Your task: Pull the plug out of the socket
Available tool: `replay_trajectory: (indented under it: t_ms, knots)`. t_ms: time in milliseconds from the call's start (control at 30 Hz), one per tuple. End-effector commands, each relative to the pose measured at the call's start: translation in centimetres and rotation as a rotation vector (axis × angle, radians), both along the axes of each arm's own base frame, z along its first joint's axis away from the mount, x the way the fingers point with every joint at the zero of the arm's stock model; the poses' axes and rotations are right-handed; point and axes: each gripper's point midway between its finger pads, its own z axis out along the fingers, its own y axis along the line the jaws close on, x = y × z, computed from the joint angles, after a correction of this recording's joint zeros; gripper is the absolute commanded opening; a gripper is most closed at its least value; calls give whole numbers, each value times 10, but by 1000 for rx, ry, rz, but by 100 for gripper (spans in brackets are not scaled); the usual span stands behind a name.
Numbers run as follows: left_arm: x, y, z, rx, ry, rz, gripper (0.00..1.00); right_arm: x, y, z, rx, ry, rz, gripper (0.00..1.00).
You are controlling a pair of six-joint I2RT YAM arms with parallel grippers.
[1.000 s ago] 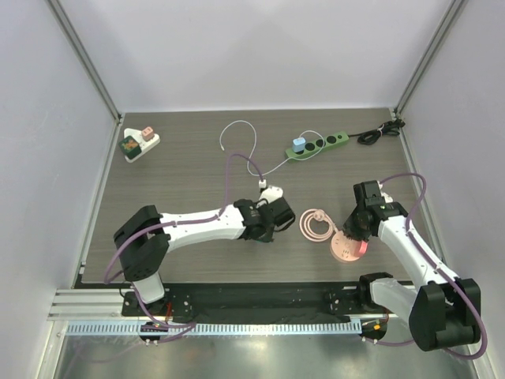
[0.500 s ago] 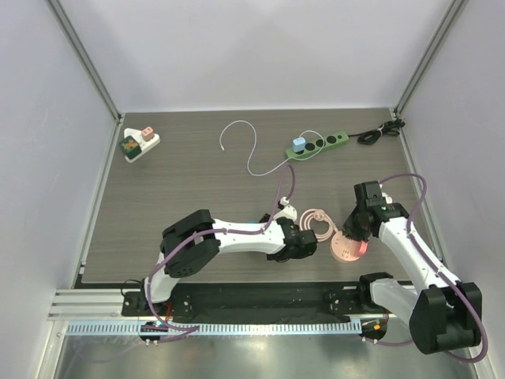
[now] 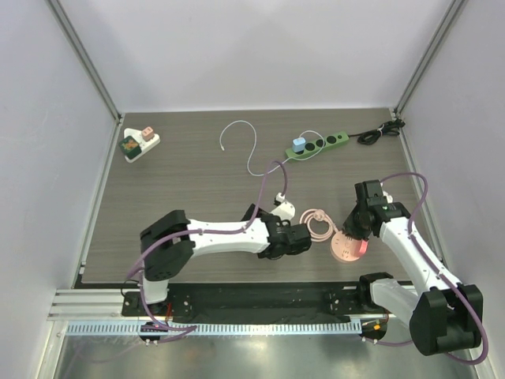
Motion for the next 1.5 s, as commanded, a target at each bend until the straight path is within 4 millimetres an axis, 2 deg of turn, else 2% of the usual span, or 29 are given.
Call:
replay_trajectory:
  t_ms: [0, 33, 67, 100, 167, 200, 233, 267, 433, 500, 533, 567, 633, 700, 733, 767, 867, 933, 967, 1033, 1067, 1100, 1133, 1200, 1233, 1267, 1300, 1333, 1467]
  knots:
    - [4, -22, 45, -194, -41, -53, 97, 10, 4, 20, 9, -56, 35, 17]
    - [5, -26, 52, -236, -34, -60, 97, 9, 4, 22, 5, -55, 44, 18]
    - [1, -43, 56, -338, 2, -83, 97, 11, 4, 26, 4, -64, 46, 18]
    - [1, -44, 71, -408, 10, -116, 96, 11, 2, 27, -4, -63, 45, 18]
    - [-3, -69, 82, -577, 39, -187, 88, 13, 1, 34, -8, -74, 42, 20]
    - [-12, -81, 94, -667, 85, -259, 83, 13, 1, 35, -12, -75, 42, 21]
    - [-14, -91, 100, -719, 97, -302, 74, 14, 1, 39, -11, -81, 42, 21]
    - [-13, -106, 109, -795, 89, -345, 70, 14, 1, 42, -9, -87, 43, 23]
    - [-15, -139, 116, -924, 250, -448, 49, 11, -3, 54, -31, -97, 52, 30]
    - [-12, -154, 127, -1002, 279, -483, 49, 10, -6, 60, -46, -110, 50, 32]
    - [-22, -164, 123, -1031, 352, -523, 52, 6, -8, 62, -52, -112, 44, 36]
    - [-21, -175, 134, -1080, 360, -541, 52, 6, -12, 65, -69, -119, 28, 36]
    - [-26, -188, 135, -1116, 409, -563, 53, 1, -17, 70, -87, -116, 5, 36]
    - [-31, -209, 132, -1171, 473, -579, 48, 1, -26, 84, -127, -148, -20, 36]
    - [-31, -215, 131, -1180, 490, -577, 43, -6, -32, 86, -158, -119, -27, 36]
    - [-33, -226, 126, -1184, 520, -588, 42, -5, -42, 98, -203, -128, -51, 36]
    - [-42, -247, 131, -1189, 527, -622, 47, -17, -56, 116, -265, -101, -75, 36]
    - [-48, -258, 121, -1162, 536, -617, 60, -21, -63, 129, -290, -104, -106, 36]
    - [-48, -266, 131, -1172, 517, -633, 62, -22, -66, 134, -300, -110, -112, 36]
    - [-49, -276, 118, -1124, 500, -622, 64, -23, -75, 151, -331, -126, -144, 36]
    - [-49, -284, 127, -1131, 476, -634, 66, -23, -78, 157, -345, -131, -150, 36]
    - [-45, -289, 113, -1099, 463, -619, 68, -25, -84, 162, -373, -123, -165, 36]
    - [-44, -295, 119, -1105, 442, -625, 69, -22, -87, 176, -381, -155, -179, 36]
    - [-42, -304, 105, -1073, 416, -607, 73, -21, -95, 185, -417, -157, -195, 36]
    - [-40, -309, 107, -1074, 403, -606, 74, -19, -97, 190, -420, -167, -202, 36]
    - [-42, -313, 105, -1070, 402, -608, 75, -18, -97, 191, -421, -166, -198, 36]
    - [-41, -316, 92, -1050, 404, -592, 77, -16, -97, 190, -422, -155, -193, 36]
    - [-41, -321, 96, -1059, 396, -595, 78, -16, -97, 189, -410, -149, -194, 36]
    - [-49, -331, 81, -1030, 389, -596, 79, -16, -103, 187, -395, -124, -208, 36]
